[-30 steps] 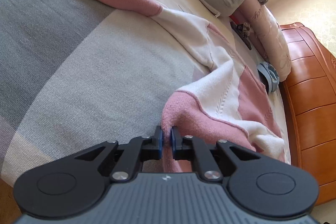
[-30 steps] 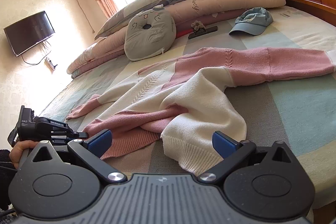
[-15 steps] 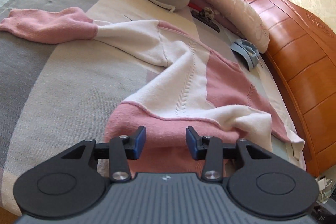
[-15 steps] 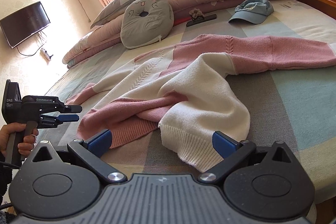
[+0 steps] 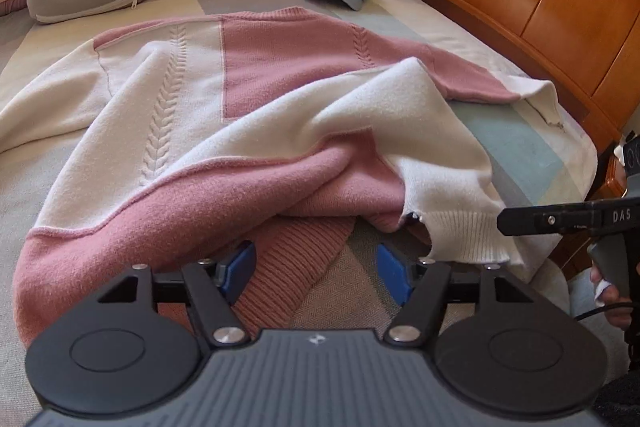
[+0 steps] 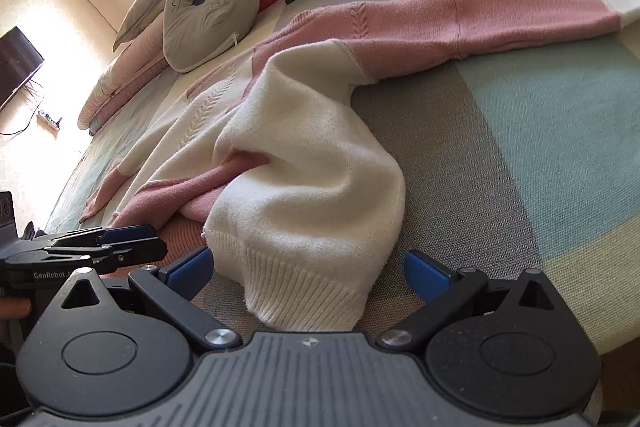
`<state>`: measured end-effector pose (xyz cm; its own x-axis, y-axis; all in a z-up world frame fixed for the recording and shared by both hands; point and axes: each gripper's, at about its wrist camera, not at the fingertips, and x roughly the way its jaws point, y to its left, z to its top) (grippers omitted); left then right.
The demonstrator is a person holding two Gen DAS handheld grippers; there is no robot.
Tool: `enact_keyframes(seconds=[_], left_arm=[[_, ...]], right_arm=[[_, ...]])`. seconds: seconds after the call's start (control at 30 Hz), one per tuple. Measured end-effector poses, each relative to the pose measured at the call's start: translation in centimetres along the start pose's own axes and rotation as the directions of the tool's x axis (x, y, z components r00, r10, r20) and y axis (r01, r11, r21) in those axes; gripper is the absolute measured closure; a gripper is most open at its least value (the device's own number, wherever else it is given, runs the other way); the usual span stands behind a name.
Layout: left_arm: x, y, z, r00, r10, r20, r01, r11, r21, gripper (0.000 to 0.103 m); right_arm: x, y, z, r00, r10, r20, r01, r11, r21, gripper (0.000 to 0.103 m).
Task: Fold clothes
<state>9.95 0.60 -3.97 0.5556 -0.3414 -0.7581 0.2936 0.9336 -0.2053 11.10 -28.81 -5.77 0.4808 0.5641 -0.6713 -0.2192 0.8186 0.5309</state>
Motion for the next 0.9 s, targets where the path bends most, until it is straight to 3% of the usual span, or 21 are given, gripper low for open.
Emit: enact_keyframes(seconds=[0.17, 0.37, 0.53, 0.6, 0.7, 0.9], left_arm=[[1.1, -0.1, -0.3, 1.000, 0.008, -0.017, -0.007, 1.000, 0.027, 0.028], [1.5, 0.0, -0.1, 1.000, -0.010, -0.001, 0.010, 1.000, 0.013, 0.027], [1.3, 0.6, -0.2, 0.999, -0.033, 0.012, 0.033, 0.999, -0.023, 0.027], [1.4, 0.7, -0.1, 0.999, -0.038, 0.013, 0.038, 0.999, -0.026, 0.027], [1.7, 0.6, 0.2, 0.999, -0.038, 0.011, 0.038, 0.999, -0.017, 0.025], [1.8, 0.8, 0.1, 0.999, -0.050, 0.022, 0.050, 0.998, -0.025, 0.025]], right_arm=[[0.1, -1.2, 0.3, 0.998, 0.064, 0.016, -0.065, 0.996, 0.055, 0.000], [1.7, -2.6, 2.4, 0.985, 0.163, 0.053, -0.168, 0.977, 0.129, 0.000], [2.4, -4.5, 2.7, 0.942, 0.332, 0.039, -0.330, 0.905, 0.269, 0.000], [2.4, -4.3, 1.7, 0.919, 0.392, 0.028, -0.387, 0.888, 0.247, 0.000], [2.4, -3.7, 1.5, 0.924, 0.382, 0.026, -0.380, 0.904, 0.197, 0.000], [3.5, -4.4, 3.0, 0.915, 0.397, 0.070, -0.400, 0.873, 0.281, 0.000]])
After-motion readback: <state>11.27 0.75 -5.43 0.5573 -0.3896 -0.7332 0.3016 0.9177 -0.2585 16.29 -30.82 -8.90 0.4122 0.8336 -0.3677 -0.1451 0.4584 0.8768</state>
